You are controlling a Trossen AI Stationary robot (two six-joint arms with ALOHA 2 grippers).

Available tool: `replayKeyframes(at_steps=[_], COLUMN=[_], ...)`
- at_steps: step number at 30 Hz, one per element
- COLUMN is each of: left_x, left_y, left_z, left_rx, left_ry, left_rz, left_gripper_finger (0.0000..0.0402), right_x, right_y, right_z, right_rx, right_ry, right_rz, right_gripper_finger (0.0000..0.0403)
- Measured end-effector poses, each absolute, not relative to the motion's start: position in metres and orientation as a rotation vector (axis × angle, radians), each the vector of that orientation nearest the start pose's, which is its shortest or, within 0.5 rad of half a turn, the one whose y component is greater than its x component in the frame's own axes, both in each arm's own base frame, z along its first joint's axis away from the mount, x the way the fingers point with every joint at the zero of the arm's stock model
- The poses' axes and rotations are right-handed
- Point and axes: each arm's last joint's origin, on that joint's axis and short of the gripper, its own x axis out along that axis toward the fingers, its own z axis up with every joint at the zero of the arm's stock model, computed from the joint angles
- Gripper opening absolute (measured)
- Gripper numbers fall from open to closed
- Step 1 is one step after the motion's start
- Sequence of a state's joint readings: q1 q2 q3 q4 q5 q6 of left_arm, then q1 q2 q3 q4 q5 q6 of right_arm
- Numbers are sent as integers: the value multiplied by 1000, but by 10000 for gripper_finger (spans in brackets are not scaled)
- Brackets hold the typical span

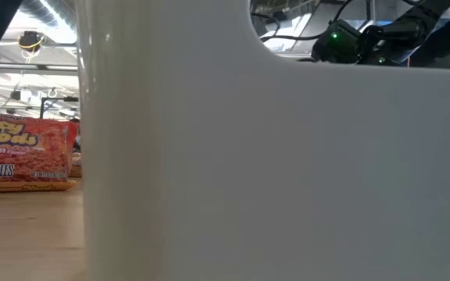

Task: Sort Maruchan noodles
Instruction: Put the top yellow noodle pack in the top left white bin

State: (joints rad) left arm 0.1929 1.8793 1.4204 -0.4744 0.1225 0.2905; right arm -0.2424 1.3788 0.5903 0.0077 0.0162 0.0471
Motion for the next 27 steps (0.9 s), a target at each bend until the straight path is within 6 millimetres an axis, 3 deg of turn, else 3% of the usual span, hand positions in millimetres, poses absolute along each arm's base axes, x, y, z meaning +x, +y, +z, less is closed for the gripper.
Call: replayKeyframes(at_steps=[11, 17, 27], left_x=[399, 408, 411], left_y=[81, 83, 87], left_z=[200, 184, 183], left_rx=[71, 183, 234], left_ry=[1001, 996, 970], left_rz=[-45, -102, -79], left_gripper_finger=[117, 117, 138], right_x=[246, 246, 246], right_y=[-61, -61, -61], right_z=[163, 163, 163], right_rx=[136, 136, 143], right_ry=[770, 773, 772], right_rz=[-257, -256, -238], right_gripper_finger=[214, 214, 214])
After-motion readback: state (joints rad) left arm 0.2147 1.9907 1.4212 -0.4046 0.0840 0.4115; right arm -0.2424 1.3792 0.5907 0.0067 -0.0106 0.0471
